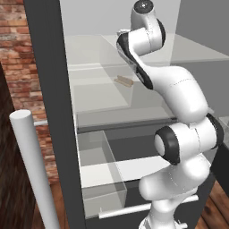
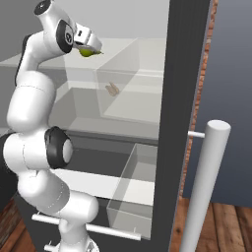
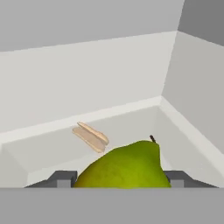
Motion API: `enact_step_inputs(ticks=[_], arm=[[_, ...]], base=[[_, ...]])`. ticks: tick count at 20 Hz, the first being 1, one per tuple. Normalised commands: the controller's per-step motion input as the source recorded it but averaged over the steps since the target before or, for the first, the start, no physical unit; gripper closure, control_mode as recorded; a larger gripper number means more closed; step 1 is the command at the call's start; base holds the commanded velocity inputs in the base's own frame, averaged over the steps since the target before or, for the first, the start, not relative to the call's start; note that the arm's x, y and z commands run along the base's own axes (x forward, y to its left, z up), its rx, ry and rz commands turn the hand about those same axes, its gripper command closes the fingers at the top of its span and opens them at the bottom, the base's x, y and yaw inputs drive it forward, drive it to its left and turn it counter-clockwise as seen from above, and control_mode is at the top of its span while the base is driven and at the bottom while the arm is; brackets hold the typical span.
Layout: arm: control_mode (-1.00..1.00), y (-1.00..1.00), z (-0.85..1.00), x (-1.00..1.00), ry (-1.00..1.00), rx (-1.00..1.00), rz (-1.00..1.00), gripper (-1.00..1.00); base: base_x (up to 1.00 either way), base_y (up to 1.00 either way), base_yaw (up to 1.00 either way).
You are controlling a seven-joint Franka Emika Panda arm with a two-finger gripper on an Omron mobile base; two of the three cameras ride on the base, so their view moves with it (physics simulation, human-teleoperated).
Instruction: Pick up the banana and pear from the fridge and place one fruit on each plate on the dining counter.
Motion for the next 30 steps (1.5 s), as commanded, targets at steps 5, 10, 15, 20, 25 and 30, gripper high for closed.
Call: enact_step_inputs(ticks=[5,10,15,20,25,30], arm=[[-1.0,-0.04,-0.22,-0.95,-0.29,0.09,0.03,1.0],[-1.0,0.0,0.01,-1.0,-0.22,0.02,0.1,1.0],[-1.0,-0.03,0.0,-1.0,-0.02,-0.05,0.16,1.0],[-1.0,-0.02,0.0,-1.0,0.0,-0.11,0.11,1.0],[-1.0,-0.03,-0.16,-1.0,0.0,-0.11,-0.04,1.0],[-1.0,-0.05,-0.69,-1.0,0.11,-0.13,-0.07,1.0]], base=[[0.0,0.0,0.0],[0.0,0.0,0.0],[0.0,0.0,0.0],[0.0,0.0,0.0],[0.0,0.0,0.0],[0.0,0.0,0.0]])
